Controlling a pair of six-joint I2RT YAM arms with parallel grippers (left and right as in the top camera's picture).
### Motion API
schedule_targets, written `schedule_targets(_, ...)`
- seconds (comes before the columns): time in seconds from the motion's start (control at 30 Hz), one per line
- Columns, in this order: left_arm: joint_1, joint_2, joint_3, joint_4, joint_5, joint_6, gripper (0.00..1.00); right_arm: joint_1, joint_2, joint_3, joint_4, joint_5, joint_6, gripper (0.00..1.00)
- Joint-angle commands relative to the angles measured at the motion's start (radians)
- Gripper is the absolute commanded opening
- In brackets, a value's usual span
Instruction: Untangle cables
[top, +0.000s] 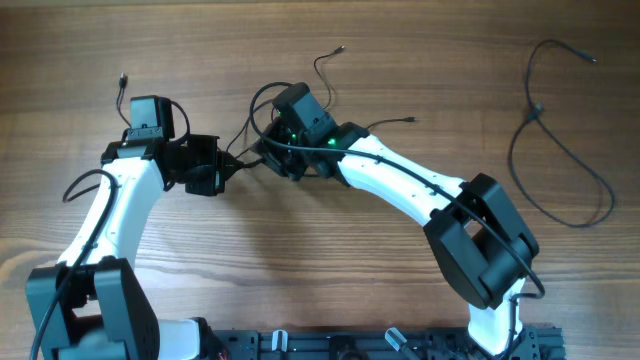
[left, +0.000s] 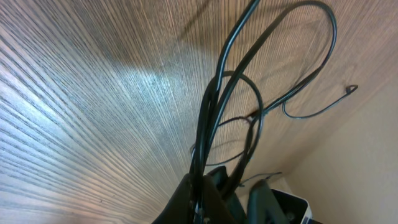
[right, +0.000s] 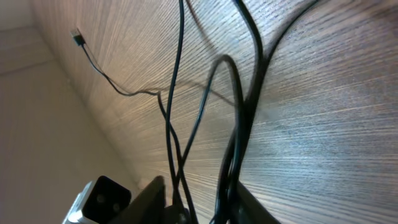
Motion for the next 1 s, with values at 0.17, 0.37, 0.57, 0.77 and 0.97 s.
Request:
schedule_targets(0.17, 0.0, -0.011, 0.012, 0.08, 0.011, -0.009, 0.04, -0.002, -0.002, 0.003, -0.054, 0.257, -0.29, 0.04)
schedule_targets(0.37, 0.0, -0.011, 0.012, 0.096, -0.011, -0.008, 0.04, -0.002, -0.002, 0.003, -0.04, 0.393, -0.646, 0.13)
schedule_targets(0.57, 0.0, -0.01, 0.012, 0.093, -0.121, -0.001, 0.04, -0.003, -0.001, 0.003, -0.021, 0.414, -0.764, 0.54)
schedule_targets(0.77, 0.0, -0.01, 0.012, 0.093, -0.136, -0.002, 0.04, -0.003, -0.001, 0.003, -0.043, 0.087, -0.513, 0.43)
schedule_targets(0.97, 0.0, -0.01, 0.012, 0.095, -0.135, -0.003, 0.04, -0.002, -0.001, 0.003, -0.108, -0.205, -0.492, 0.38)
